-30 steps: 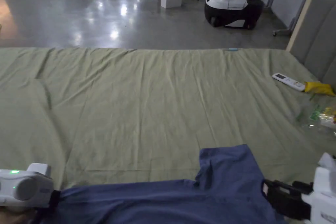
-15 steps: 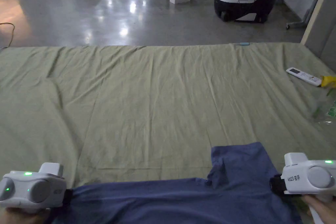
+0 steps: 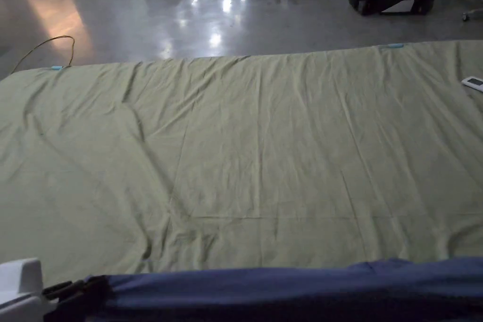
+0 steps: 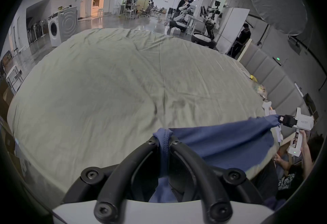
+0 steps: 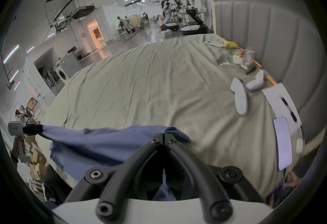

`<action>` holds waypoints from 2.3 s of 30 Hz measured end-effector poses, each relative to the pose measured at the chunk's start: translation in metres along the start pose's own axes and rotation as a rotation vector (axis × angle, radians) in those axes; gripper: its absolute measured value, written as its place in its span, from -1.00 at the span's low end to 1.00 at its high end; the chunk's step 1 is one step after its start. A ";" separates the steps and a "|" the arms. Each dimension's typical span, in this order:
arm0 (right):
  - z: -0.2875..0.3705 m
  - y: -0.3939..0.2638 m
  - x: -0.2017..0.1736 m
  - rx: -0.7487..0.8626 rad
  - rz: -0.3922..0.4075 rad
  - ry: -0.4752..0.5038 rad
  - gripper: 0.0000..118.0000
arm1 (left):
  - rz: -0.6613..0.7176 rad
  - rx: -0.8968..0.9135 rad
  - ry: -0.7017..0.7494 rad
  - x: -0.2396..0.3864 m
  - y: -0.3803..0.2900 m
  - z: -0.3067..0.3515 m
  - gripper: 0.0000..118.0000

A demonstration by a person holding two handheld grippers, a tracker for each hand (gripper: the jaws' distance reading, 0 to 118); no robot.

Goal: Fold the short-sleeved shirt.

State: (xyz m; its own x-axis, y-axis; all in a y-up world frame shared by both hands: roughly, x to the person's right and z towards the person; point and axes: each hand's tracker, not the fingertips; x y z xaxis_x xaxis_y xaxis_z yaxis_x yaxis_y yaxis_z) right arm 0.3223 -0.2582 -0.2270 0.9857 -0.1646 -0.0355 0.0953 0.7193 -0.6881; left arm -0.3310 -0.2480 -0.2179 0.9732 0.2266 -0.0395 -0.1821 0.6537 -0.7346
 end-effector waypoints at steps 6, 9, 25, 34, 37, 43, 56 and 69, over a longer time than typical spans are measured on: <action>0.021 -0.062 0.005 -0.088 -0.033 -0.050 -0.98 | 0.037 -0.092 -0.006 -0.012 -0.064 -0.002 -0.85; 0.001 -0.074 0.005 -0.123 -0.048 -0.062 -0.98 | -0.011 -0.112 0.019 -0.014 -0.081 -0.028 -0.82; 0.090 -0.035 -0.073 0.425 0.185 -0.093 0.31 | -0.201 0.700 0.277 0.090 -0.045 0.124 0.52; 0.122 -0.002 -0.137 0.667 0.271 0.077 -0.12 | -0.348 0.851 0.196 0.156 -0.031 0.158 0.09; 0.122 -0.006 -0.148 0.677 0.286 0.060 -0.81 | -0.411 0.801 0.180 0.166 -0.033 0.153 -0.90; 0.120 -0.012 -0.153 0.660 0.288 0.067 -1.00 | -0.384 0.759 0.088 0.174 -0.035 0.146 -0.99; 0.114 -0.014 -0.148 0.602 0.227 0.084 -1.00 | -0.232 0.699 0.021 0.132 -0.031 0.139 -0.99; 0.100 -0.043 -0.131 0.441 0.130 0.121 -1.00 | 0.552 0.057 -0.114 -0.079 -0.073 -0.031 0.74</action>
State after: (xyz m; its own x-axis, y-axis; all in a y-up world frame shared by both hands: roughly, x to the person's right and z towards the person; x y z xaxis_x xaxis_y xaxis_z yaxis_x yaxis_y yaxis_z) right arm 0.2030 -0.2001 -0.1204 0.9726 -0.1131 -0.2032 0.0482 0.9528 -0.2996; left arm -0.3904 -0.3356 -0.1824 0.7107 0.6202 -0.3319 -0.6702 0.4535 -0.5876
